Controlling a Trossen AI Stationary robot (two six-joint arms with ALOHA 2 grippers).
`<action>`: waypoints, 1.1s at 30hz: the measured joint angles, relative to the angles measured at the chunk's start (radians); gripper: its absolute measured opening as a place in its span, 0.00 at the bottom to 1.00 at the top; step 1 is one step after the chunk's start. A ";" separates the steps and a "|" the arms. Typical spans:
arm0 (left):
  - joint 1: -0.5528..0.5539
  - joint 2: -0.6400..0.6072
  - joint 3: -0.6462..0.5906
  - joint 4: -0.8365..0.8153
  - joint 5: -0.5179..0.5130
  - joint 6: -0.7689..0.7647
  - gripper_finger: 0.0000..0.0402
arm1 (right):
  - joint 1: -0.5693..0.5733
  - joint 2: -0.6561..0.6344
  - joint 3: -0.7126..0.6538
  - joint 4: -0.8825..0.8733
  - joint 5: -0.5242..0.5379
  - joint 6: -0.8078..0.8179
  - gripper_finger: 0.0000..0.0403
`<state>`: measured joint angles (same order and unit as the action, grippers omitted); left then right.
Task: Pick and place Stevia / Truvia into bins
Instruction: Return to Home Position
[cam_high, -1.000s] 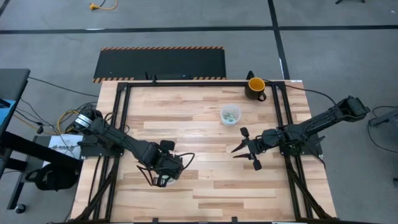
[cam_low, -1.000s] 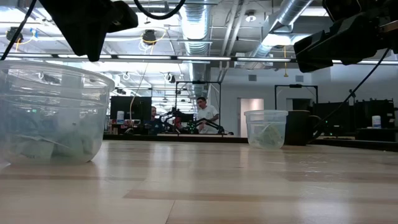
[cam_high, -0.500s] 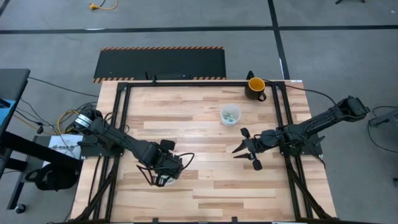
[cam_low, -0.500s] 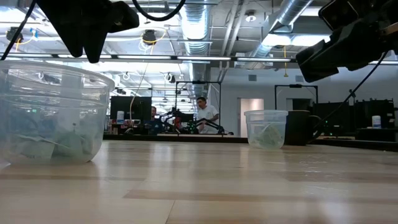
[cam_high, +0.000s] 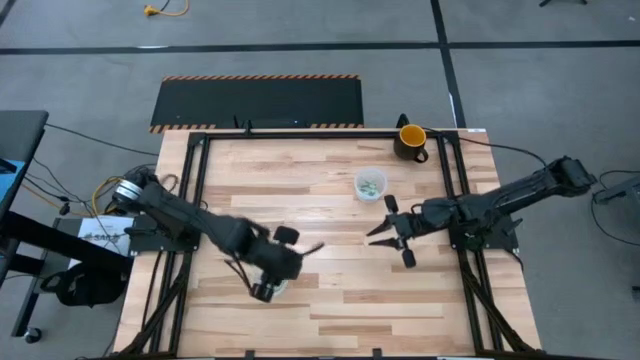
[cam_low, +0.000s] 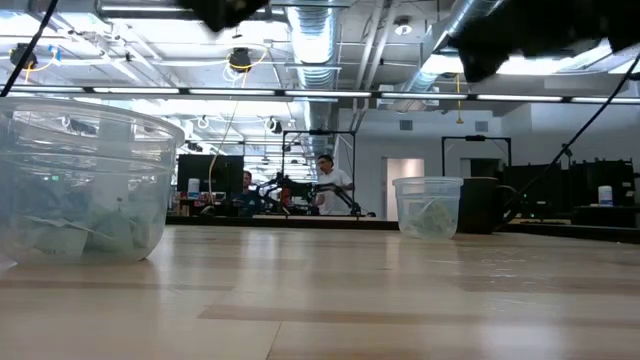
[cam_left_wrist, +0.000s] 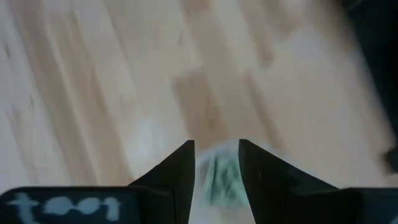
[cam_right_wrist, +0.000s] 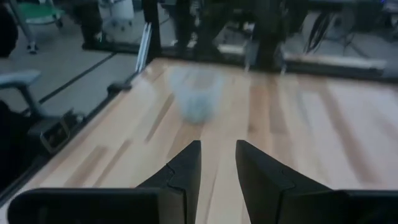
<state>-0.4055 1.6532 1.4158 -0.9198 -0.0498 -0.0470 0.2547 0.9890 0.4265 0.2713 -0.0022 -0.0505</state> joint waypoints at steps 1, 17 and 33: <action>0.015 -0.024 0.003 0.028 0.042 0.024 0.28 | -0.008 -0.011 0.023 -0.019 -0.003 -0.008 0.23; 0.340 -0.732 -0.181 0.230 0.276 0.064 0.28 | -0.198 -0.482 0.185 -0.605 -0.231 -0.064 0.23; 0.421 -1.481 -0.954 0.599 0.271 -0.039 0.28 | -0.205 -0.973 -0.159 -0.542 -0.174 -0.073 0.23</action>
<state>0.0151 0.1720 0.4616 -0.3204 0.2212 -0.0857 0.0497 0.0157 0.2671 -0.2704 -0.1760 -0.1237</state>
